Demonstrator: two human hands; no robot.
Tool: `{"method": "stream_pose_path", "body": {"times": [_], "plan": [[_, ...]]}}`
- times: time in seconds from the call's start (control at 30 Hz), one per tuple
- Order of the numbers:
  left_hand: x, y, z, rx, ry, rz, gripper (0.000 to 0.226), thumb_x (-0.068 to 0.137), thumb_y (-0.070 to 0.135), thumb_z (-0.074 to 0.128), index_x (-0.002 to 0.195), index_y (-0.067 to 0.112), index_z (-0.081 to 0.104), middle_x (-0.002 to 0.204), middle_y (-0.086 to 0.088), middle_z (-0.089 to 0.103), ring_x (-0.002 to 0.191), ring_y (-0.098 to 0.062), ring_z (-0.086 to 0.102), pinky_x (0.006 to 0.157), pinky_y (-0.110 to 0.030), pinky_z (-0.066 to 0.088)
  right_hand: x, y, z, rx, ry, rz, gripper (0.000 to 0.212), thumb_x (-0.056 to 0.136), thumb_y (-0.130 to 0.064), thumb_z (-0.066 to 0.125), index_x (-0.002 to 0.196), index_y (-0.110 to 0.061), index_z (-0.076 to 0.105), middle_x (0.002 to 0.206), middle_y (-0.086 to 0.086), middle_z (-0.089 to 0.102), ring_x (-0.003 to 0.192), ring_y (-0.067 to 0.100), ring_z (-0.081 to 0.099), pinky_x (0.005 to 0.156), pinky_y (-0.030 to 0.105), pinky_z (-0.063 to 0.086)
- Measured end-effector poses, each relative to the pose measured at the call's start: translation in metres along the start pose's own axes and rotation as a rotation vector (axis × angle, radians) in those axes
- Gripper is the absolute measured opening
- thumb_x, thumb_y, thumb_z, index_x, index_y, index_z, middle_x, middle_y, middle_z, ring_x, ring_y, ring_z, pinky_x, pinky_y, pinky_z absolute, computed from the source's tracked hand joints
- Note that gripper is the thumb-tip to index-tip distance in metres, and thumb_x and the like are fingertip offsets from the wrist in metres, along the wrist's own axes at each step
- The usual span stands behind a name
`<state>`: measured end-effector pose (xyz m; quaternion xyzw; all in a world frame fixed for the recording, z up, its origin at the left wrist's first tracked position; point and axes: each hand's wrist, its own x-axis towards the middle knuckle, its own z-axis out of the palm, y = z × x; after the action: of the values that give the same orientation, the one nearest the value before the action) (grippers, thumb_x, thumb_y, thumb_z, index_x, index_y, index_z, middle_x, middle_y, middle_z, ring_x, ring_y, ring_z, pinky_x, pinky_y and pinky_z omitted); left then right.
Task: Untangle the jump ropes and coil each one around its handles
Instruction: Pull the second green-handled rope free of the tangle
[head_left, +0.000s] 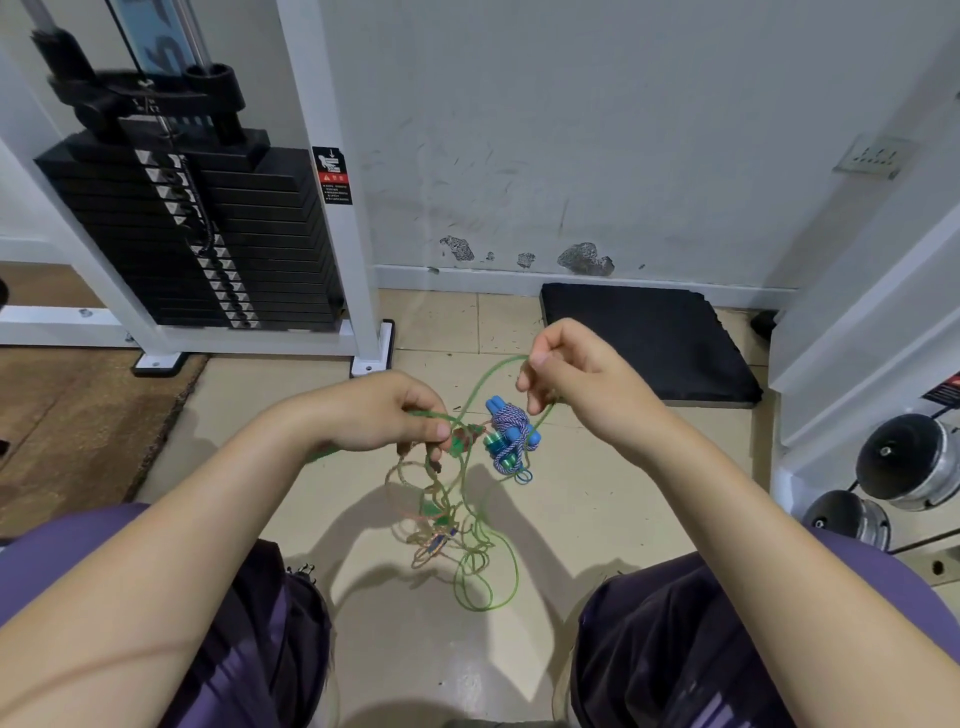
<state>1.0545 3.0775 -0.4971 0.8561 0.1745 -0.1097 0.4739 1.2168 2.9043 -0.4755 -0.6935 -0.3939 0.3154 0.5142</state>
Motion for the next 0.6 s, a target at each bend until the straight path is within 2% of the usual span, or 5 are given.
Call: {"method": "stream_pose_path", "body": {"times": [0.1,0.27,0.33,0.43,0.6], "plan": [[0.001,0.005,0.002,-0.095,0.083,0.04,0.019,0.093,0.024,0.067,0.088,0.006,0.073,0.072,-0.007,0.067,0.057,-0.014,0.046,0.054,-0.023,0.04,-0.003,0.0,0.003,0.046,-0.049,0.064,0.018,0.091,-0.003,0.06,0.105,-0.009,0.051,0.083,0.006,0.065,0.066,0.02,0.059,0.065,0.023,0.05],[0.001,0.013,0.007,-0.217,0.029,0.092,0.019,0.091,0.027,0.066,0.087,0.01,0.072,0.06,-0.003,0.055,0.049,-0.011,0.037,0.044,-0.021,0.027,-0.007,0.0,0.014,-0.08,-0.108,-0.026,0.056,0.08,-0.007,0.077,0.125,-0.024,0.049,0.11,0.004,0.056,0.064,0.016,0.06,0.061,0.023,0.051],[0.002,0.012,0.007,-0.243,0.04,0.089,0.02,0.092,0.029,0.065,0.087,0.012,0.073,0.058,-0.004,0.052,0.047,-0.01,0.034,0.044,-0.021,0.024,-0.006,0.0,0.012,-0.124,-0.103,-0.057,0.042,0.078,-0.009,0.08,0.112,-0.018,0.058,0.103,0.005,0.056,0.061,0.011,0.058,0.059,0.019,0.048],[0.001,0.01,0.006,-0.284,0.069,0.092,0.021,0.094,0.029,0.062,0.084,0.016,0.074,0.058,-0.005,0.048,0.05,-0.013,0.032,0.047,-0.025,0.021,-0.006,0.002,0.011,-0.196,-0.088,-0.055,0.026,0.076,-0.012,0.083,0.08,-0.009,0.058,0.071,0.001,0.059,0.053,0.002,0.056,0.056,0.014,0.042],[0.002,0.015,0.011,-0.335,0.088,0.134,0.024,0.098,0.022,0.058,0.084,0.009,0.073,0.056,0.0,0.047,0.048,-0.01,0.033,0.045,-0.019,0.025,-0.004,0.009,0.023,-0.082,-0.178,0.012,0.036,0.074,-0.012,0.084,0.09,-0.018,0.052,0.07,0.003,0.055,0.064,0.02,0.048,0.063,0.038,0.042]]}}
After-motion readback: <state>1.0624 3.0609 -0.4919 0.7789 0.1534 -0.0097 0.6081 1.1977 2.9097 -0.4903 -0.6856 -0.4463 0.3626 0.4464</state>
